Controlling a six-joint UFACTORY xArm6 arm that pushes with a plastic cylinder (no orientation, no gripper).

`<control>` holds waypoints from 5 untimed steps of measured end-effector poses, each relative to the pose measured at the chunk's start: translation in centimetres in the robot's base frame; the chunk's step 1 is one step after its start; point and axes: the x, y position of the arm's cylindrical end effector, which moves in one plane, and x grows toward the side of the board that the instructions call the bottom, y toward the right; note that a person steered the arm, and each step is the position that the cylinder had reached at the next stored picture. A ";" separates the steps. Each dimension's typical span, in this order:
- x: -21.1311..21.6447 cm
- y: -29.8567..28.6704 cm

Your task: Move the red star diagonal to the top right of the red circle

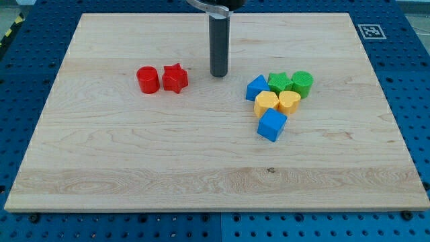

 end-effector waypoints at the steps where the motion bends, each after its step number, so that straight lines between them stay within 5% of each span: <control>1: 3.8 -1.9; 3: 8.4 -5.8; 5: -0.6 -8.2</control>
